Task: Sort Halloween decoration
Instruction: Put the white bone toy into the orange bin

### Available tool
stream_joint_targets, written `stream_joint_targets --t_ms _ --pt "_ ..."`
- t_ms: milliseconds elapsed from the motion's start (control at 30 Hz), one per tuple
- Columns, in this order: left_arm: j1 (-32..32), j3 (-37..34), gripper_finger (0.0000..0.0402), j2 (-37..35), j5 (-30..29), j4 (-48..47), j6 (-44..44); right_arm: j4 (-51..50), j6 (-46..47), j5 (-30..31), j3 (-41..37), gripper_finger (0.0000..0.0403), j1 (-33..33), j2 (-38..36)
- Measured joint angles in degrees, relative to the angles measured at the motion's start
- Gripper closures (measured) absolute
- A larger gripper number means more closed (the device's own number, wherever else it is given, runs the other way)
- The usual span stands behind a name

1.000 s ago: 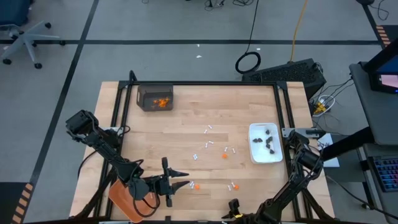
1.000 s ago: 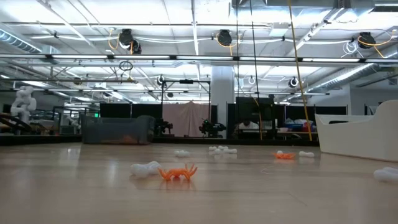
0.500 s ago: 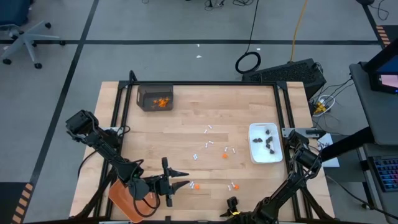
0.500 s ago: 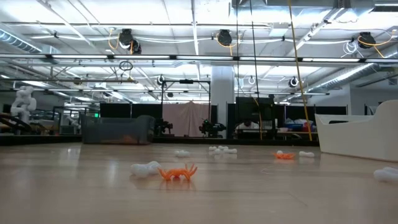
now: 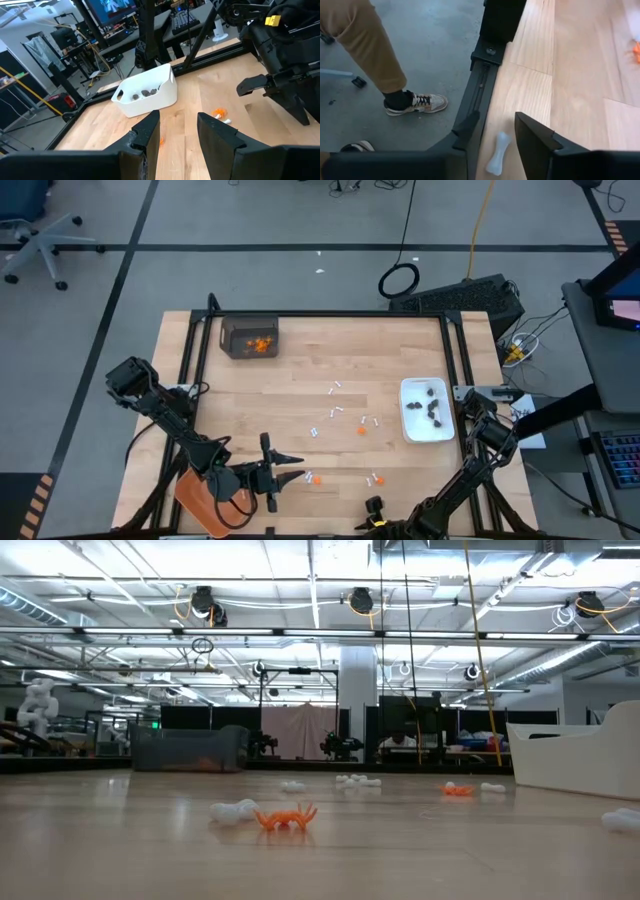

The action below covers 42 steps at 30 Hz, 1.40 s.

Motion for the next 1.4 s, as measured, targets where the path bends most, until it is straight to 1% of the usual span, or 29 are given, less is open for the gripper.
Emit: stream_joint_targets --t_ms 133,300,500,700,900,1233,1400 --pt "0.0 0.0 0.0272 0.0 0.0 0.0 0.0 -0.73 -0.11 0.07 -0.02 0.0289 0.0 -0.18" --pt "-0.02 0.0 0.0272 0.0 0.01 0.0 0.0 -1.75 2.33 0.46 -0.14 0.028 0.14 -0.65" --pt "-0.02 0.0 0.0272 0.0 0.01 -0.22 0.0 -2.04 8.03 0.9 -0.17 0.0283 0.76 -0.66" --pt "-0.04 0.0 0.0272 0.0 0.16 -0.22 0.0 -2.37 11.65 0.73 -0.17 0.0292 1.51 -0.66" --pt "-0.04 0.0 0.0272 0.0 0.19 -0.22 -0.07 -3.1 14.06 0.48 -0.13 0.0321 1.6 -0.66" --pt "-0.04 0.0 0.0272 0.0 0.23 -0.22 -0.06 -4.77 13.76 -0.24 -0.11 0.0394 0.83 -0.76" --pt "-0.04 0.0 0.0272 0.0 0.26 -0.22 -0.07 -4.72 12.24 -0.86 -0.12 0.0399 -0.44 -0.81"
